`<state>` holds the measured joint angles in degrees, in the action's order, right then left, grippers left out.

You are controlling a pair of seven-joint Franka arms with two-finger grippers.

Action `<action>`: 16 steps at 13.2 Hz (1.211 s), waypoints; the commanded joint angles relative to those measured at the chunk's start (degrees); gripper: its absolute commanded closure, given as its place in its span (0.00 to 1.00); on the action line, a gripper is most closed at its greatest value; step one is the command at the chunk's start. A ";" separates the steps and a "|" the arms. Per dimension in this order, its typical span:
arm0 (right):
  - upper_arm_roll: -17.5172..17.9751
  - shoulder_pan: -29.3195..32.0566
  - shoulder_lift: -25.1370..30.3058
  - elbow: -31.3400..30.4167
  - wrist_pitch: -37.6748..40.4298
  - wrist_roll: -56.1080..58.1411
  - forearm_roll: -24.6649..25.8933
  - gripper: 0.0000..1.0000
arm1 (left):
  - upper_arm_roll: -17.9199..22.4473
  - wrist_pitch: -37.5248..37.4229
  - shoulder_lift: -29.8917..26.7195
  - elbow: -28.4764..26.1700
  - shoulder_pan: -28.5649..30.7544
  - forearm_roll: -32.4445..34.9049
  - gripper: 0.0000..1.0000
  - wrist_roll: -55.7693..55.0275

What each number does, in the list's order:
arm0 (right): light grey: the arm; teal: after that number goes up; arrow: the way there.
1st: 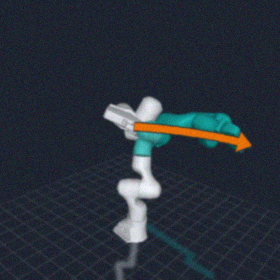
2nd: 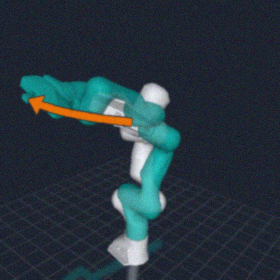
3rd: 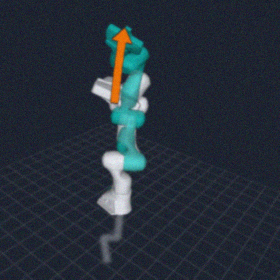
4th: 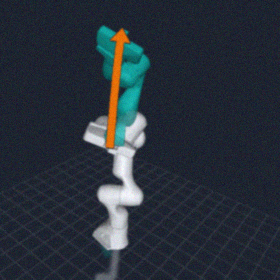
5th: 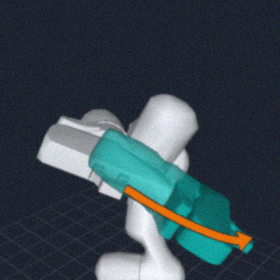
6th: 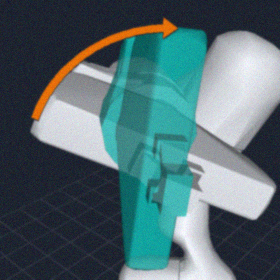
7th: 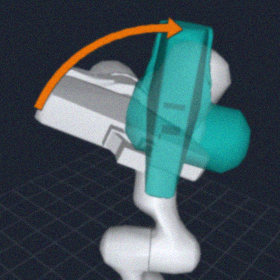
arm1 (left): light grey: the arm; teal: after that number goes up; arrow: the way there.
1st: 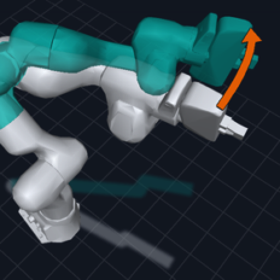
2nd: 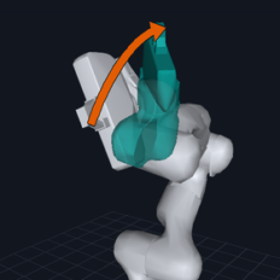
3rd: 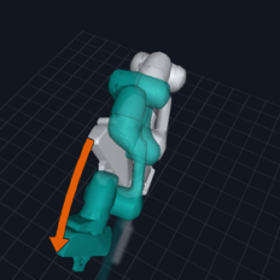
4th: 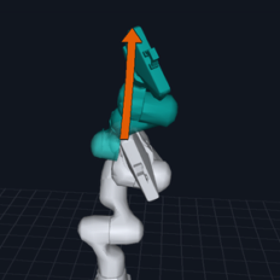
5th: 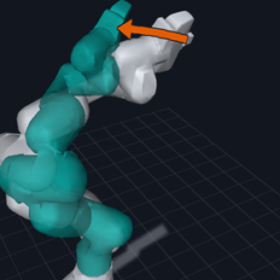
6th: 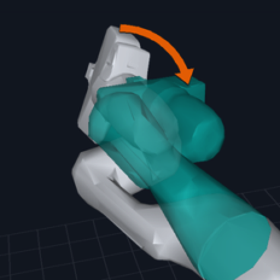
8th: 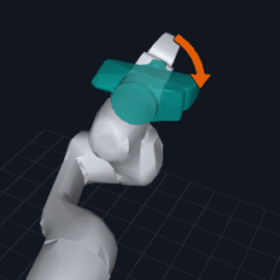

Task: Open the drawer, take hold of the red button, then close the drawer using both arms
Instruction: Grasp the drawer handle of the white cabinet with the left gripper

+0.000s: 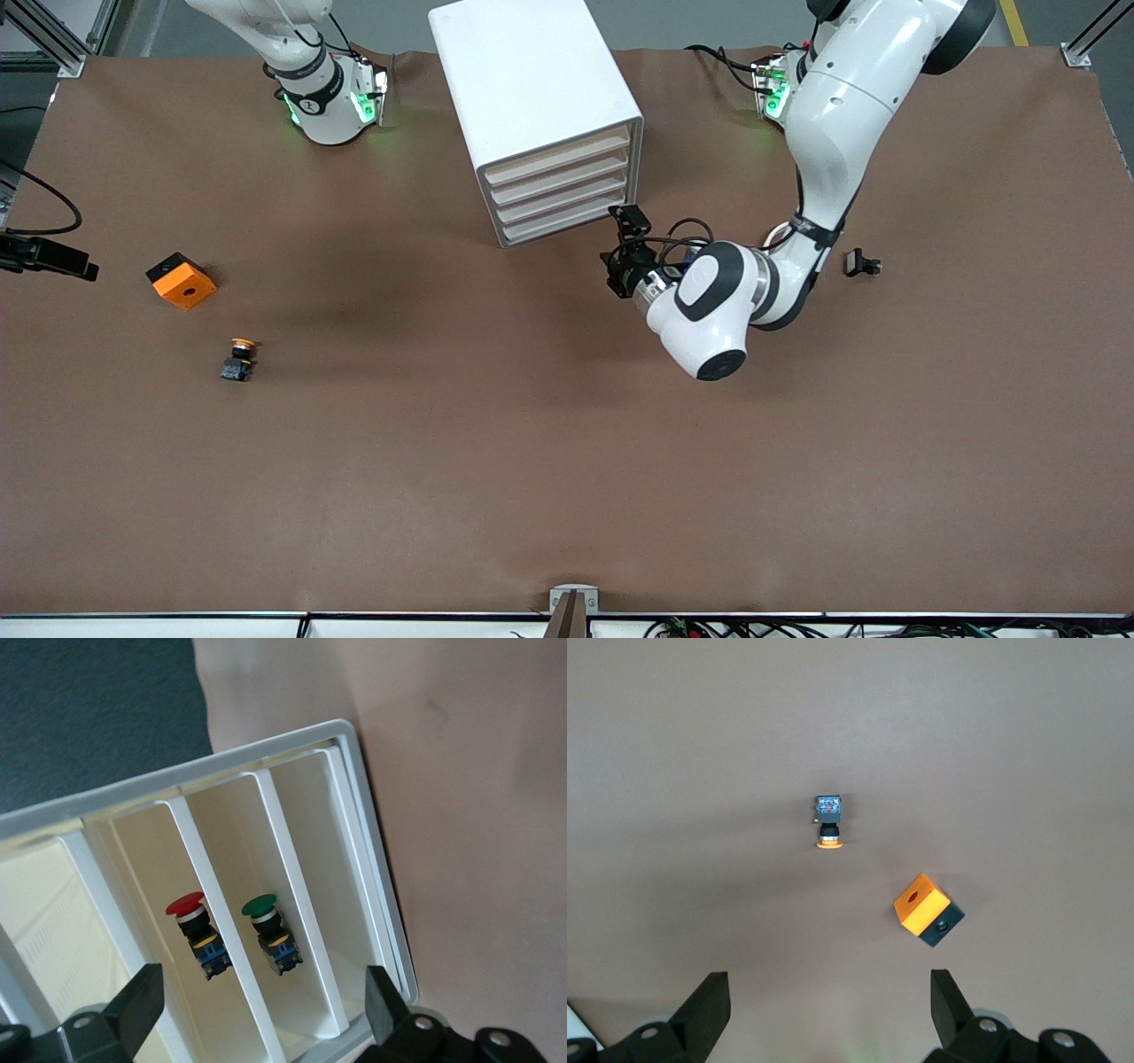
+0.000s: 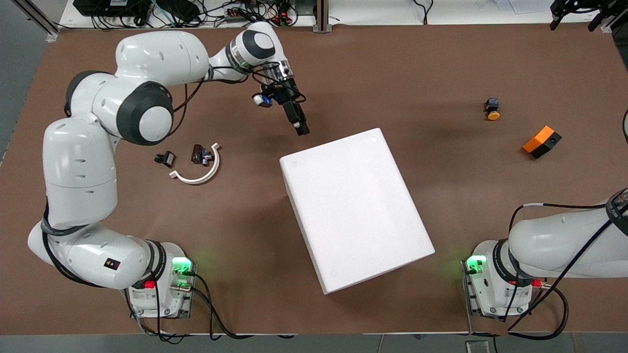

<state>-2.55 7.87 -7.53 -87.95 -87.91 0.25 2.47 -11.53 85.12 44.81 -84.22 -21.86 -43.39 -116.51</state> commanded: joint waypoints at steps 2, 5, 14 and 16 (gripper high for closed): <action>0.62 -0.75 0.15 1.29 1.43 -6.67 0.86 0.00 | 0.01 -2.67 3.08 1.16 -1.16 -1.44 0.00 -2.93; 0.71 -1.89 0.06 0.94 1.86 -12.34 0.69 0.00 | -0.16 -6.27 4.23 0.81 -2.31 -2.14 0.21 -3.99; 0.80 -8.65 0.32 0.77 4.68 -39.95 -3.00 0.00 | -1.82 -9.45 4.14 -4.37 -5.21 -3.46 0.52 -3.99; 0.80 -10.50 0.41 0.77 4.68 -43.83 -3.26 0.00 | -2.71 -9.53 4.14 -4.90 -5.30 -3.55 0.57 -3.99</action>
<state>-1.46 -0.95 -7.53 -87.46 -83.99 -39.24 -0.02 -13.49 76.17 49.49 -88.10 -27.12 -45.66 -119.56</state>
